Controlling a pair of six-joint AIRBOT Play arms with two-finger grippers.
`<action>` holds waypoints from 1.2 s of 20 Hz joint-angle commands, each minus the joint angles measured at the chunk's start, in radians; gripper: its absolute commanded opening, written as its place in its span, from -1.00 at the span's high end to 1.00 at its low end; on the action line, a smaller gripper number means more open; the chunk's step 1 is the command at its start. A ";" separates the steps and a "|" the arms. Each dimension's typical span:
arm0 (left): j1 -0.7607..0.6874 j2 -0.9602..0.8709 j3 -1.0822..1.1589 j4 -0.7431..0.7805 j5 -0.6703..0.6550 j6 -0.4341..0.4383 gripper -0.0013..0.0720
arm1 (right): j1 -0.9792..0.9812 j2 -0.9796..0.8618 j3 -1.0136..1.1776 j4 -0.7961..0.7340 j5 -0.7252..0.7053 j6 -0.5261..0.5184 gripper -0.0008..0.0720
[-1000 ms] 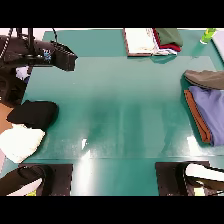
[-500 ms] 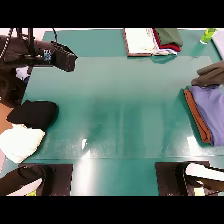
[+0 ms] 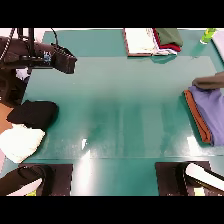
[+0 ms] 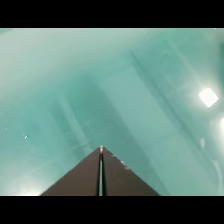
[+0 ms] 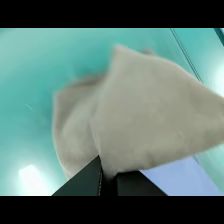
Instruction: Fold the shirts.
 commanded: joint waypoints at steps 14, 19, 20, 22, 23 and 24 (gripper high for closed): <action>0.000 0.000 0.000 -0.001 -0.024 0.003 0.88 | -0.278 0.187 -0.674 -0.145 -0.034 -0.063 0.18; 0.000 0.000 0.000 -0.001 -0.021 0.003 0.88 | -0.287 0.158 -0.488 -0.036 -0.030 -0.034 -0.74; 0.000 0.000 0.000 -0.001 -0.021 0.003 0.87 | -0.262 0.158 -0.441 0.049 -0.041 -0.031 -0.74; 0.000 0.000 0.000 0.003 -0.013 0.004 0.87 | -0.172 0.159 -0.370 0.216 -0.044 -0.027 -0.73; 0.000 0.000 0.000 0.008 -0.012 0.004 0.87 | -0.108 0.158 -0.348 0.283 -0.046 -0.027 -0.72; 0.000 0.000 0.000 0.008 -0.013 0.004 0.87 | -0.029 0.158 -0.330 0.327 -0.053 -0.027 -0.72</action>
